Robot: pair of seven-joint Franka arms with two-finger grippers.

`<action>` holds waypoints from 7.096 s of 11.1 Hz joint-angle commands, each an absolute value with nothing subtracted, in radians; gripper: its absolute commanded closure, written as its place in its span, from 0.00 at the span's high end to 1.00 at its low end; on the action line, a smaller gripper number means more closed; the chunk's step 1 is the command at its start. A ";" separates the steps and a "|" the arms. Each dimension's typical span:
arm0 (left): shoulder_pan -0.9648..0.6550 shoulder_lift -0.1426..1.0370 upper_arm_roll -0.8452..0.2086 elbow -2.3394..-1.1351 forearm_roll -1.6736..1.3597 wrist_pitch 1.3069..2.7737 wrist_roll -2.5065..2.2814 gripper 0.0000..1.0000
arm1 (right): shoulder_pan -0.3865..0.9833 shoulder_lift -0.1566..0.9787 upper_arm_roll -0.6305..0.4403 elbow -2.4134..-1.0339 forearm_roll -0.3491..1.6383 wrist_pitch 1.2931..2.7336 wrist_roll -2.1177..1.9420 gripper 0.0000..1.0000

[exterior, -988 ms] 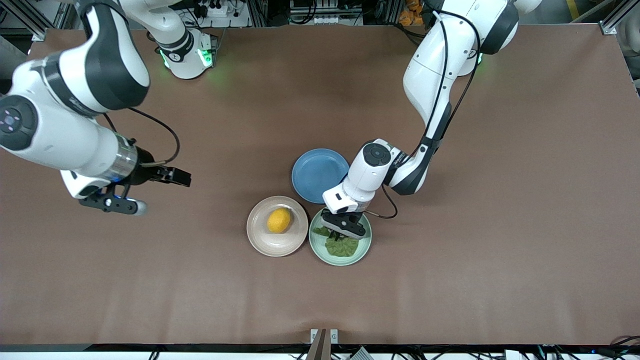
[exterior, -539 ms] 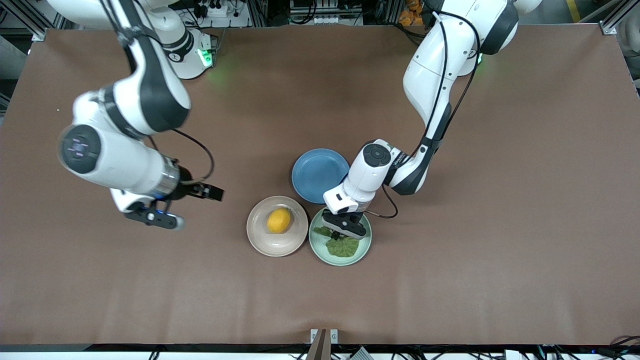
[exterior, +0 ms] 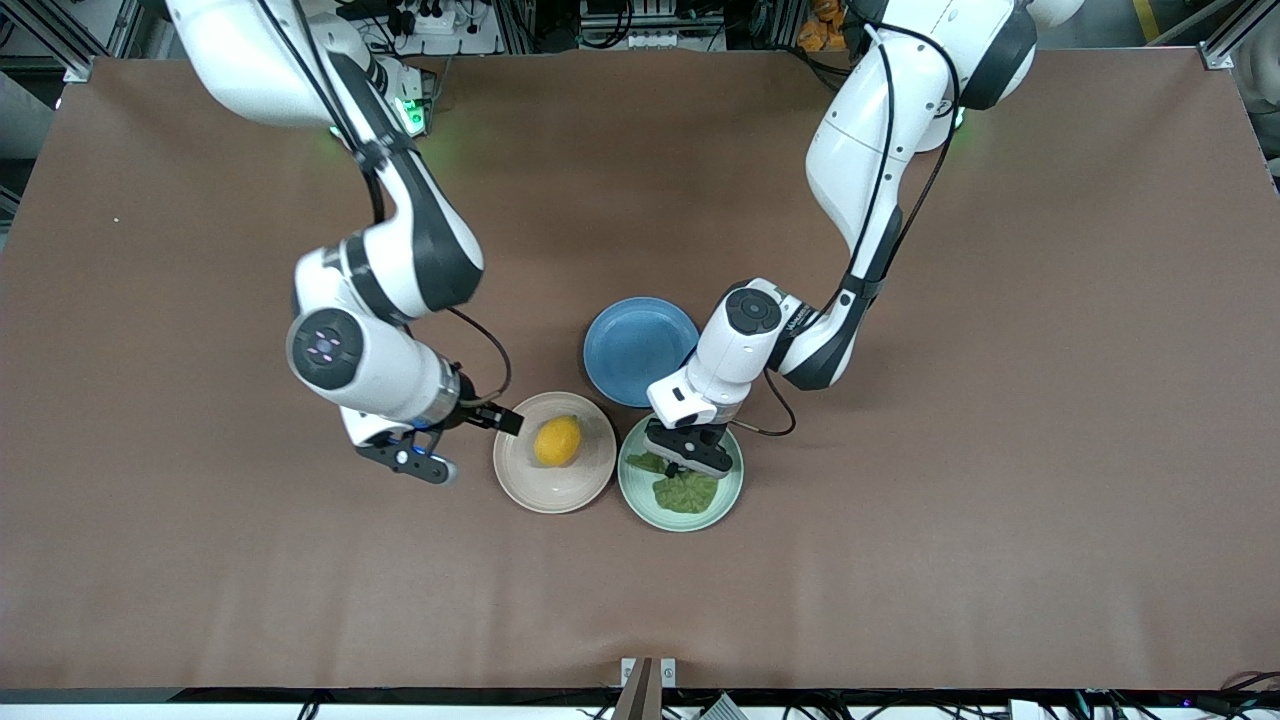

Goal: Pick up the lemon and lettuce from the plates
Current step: 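Close the left gripper on the lettuce while the right gripper reaches the lemon, then grasp the lemon with the right gripper while the left gripper lifts the lettuce, then lift the lemon with the right gripper while the left gripper releases the lettuce, then carry the lemon away from the plates with the right gripper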

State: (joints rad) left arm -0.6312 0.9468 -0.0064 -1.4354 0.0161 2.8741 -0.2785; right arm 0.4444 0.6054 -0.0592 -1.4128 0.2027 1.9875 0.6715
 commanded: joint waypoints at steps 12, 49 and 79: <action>-0.390 0.539 -0.018 -1.440 0.020 2.116 -0.142 0.00 | 0.549 0.848 -0.064 -1.394 0.219 2.327 0.834 1.00; -0.005 0.201 -0.055 -1.450 -0.025 1.681 -0.224 1.00 | 0.063 0.827 -0.149 -1.167 0.031 1.669 -0.127 0.33; 0.100 -0.014 -0.206 -1.612 0.015 1.618 -0.206 1.00 | 0.000 0.445 -0.140 -1.995 0.074 2.402 -0.181 1.00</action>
